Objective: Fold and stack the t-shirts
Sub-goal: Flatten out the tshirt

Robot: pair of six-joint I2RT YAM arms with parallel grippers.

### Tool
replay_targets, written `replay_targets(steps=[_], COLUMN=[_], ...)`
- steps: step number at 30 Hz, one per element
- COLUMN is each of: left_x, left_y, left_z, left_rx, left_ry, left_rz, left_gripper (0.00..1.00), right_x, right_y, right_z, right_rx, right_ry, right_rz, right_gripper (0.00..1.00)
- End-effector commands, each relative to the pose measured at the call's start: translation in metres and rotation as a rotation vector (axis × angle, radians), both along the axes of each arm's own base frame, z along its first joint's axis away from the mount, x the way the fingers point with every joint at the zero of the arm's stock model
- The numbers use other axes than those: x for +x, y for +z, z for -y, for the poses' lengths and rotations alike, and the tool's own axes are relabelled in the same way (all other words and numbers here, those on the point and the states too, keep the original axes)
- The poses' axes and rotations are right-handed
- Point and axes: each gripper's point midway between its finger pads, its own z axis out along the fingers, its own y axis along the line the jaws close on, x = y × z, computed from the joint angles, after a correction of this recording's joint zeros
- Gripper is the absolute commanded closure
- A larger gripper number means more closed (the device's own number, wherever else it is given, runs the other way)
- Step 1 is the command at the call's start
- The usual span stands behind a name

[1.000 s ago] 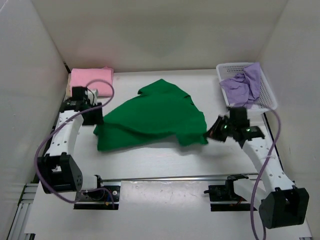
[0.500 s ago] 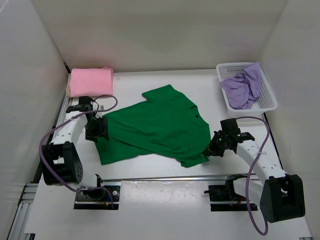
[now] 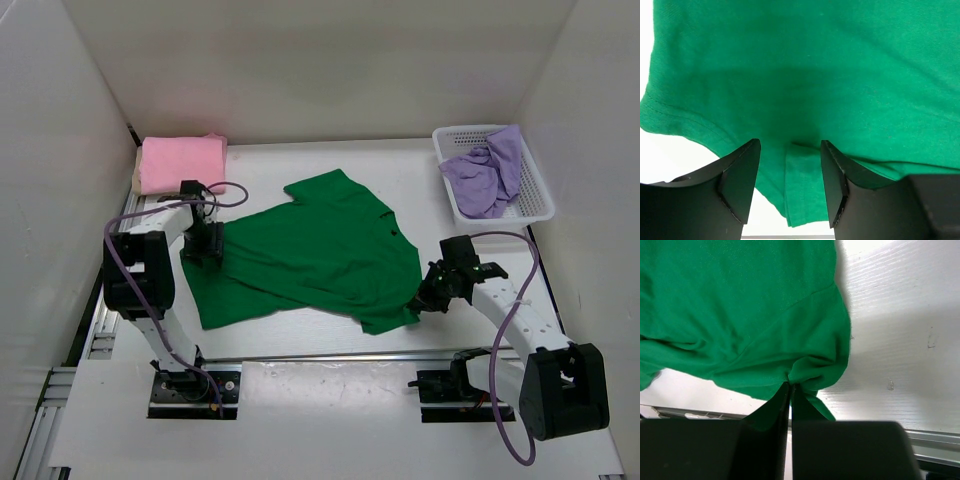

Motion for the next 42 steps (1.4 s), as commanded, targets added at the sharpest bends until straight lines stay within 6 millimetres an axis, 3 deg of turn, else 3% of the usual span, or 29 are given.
replay_targets(steps=[1, 10, 15, 19, 20, 24, 31, 32, 33, 34, 35, 36, 37, 38, 39, 40, 41, 42], left_x=[0.008, -0.017, -0.014, -0.015, -0.015, -0.014, -0.017, -0.012, -0.006, 0.005, 0.034, 0.055, 0.071, 0.119, 0.140, 0.162, 0.179, 0.193], left_y=[0.017, -0.001, -0.001, -0.004, -0.004, -0.001, 0.016, 0.024, 0.030, 0.039, 0.064, 0.083, 0.092, 0.157, 0.189, 0.213, 0.248, 0.321], left_z=[0.002, 0.008, 0.006, 0.006, 0.006, 0.008, 0.006, 0.006, 0.006, 0.006, 0.004, 0.001, -0.005, -0.010, -0.014, -0.023, -0.027, -0.032], left_rx=[0.010, -0.022, -0.012, -0.012, -0.012, -0.021, -0.011, -0.011, -0.011, -0.010, 0.004, 0.018, 0.051, 0.073, 0.097, 0.142, 0.162, 0.180], left_ry=[-0.011, -0.017, -0.015, -0.015, -0.015, -0.017, -0.015, -0.015, -0.015, -0.016, -0.012, -0.008, 0.002, 0.016, 0.030, 0.057, 0.077, 0.110], left_rz=[0.057, -0.024, -0.015, -0.026, -0.026, -0.016, 0.025, 0.046, 0.066, 0.100, 0.179, 0.234, 0.239, 0.419, 0.503, 0.572, 0.672, 0.866], left_gripper=[0.38, 0.41, 0.42, 0.54, 0.66, 0.89, 0.89, 0.89, 0.89, 0.89, 0.89, 0.89, 0.89, 0.89, 0.89, 0.89, 0.89, 0.89], right_x=[0.009, 0.014, 0.014, 0.012, 0.012, 0.010, 0.010, 0.012, 0.026, 0.038, 0.076, 0.099, 0.129, 0.157, 0.171, 0.241, 0.263, 0.278], right_y=[0.008, 0.006, 0.008, 0.006, 0.006, 0.008, 0.008, 0.007, 0.013, 0.020, 0.046, 0.066, 0.067, 0.092, 0.115, 0.189, 0.229, 0.269], right_z=[0.003, 0.006, 0.006, 0.008, 0.008, 0.010, 0.012, 0.012, 0.009, 0.009, 0.009, 0.010, 0.017, 0.018, 0.021, 0.025, 0.029, 0.032], right_rx=[-0.028, -0.056, -0.056, -0.064, -0.064, -0.072, -0.081, -0.075, -0.069, -0.058, -0.037, -0.027, -0.027, -0.017, -0.021, -0.014, -0.012, -0.010], right_ry=[-0.004, 0.005, 0.005, 0.002, 0.002, -0.002, -0.005, -0.010, -0.001, -0.002, 0.001, 0.002, -0.014, -0.007, 0.009, -0.013, -0.023, -0.033], right_rz=[0.030, 0.023, 0.023, 0.024, 0.024, 0.027, 0.029, 0.018, 0.064, 0.085, 0.142, 0.168, 0.121, 0.148, 0.120, 0.303, 0.385, 0.479], right_gripper=[1.00, 1.00, 1.00, 1.00, 1.00, 1.00, 1.00, 1.00, 1.00, 1.00, 1.00, 1.00, 1.00, 1.00, 1.00, 1.00, 1.00, 1.00])
